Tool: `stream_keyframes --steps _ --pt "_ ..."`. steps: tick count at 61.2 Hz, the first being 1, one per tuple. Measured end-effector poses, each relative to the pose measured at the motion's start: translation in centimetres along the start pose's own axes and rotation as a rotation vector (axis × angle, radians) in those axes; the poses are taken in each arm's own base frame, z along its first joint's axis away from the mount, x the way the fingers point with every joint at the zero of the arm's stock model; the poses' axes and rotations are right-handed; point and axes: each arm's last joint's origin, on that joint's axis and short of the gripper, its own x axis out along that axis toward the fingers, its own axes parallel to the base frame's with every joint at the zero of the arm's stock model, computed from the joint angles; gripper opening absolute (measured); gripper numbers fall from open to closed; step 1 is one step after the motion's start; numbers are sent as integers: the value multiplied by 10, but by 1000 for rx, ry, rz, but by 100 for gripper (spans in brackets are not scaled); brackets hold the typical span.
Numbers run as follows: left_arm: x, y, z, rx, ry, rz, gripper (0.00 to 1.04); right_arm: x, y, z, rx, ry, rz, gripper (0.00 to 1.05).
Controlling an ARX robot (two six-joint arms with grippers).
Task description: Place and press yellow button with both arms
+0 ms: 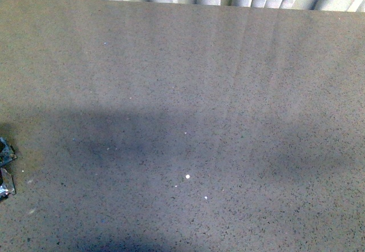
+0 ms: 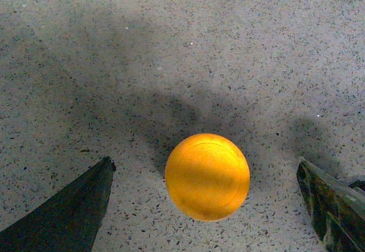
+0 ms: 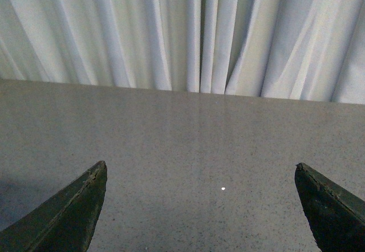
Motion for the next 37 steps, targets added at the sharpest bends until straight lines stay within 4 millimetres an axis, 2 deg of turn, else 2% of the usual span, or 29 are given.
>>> stream_keyframes --steps 37 --pt "4 2 -1 -7 7 7 96 0 0 0 0 0 0 96"
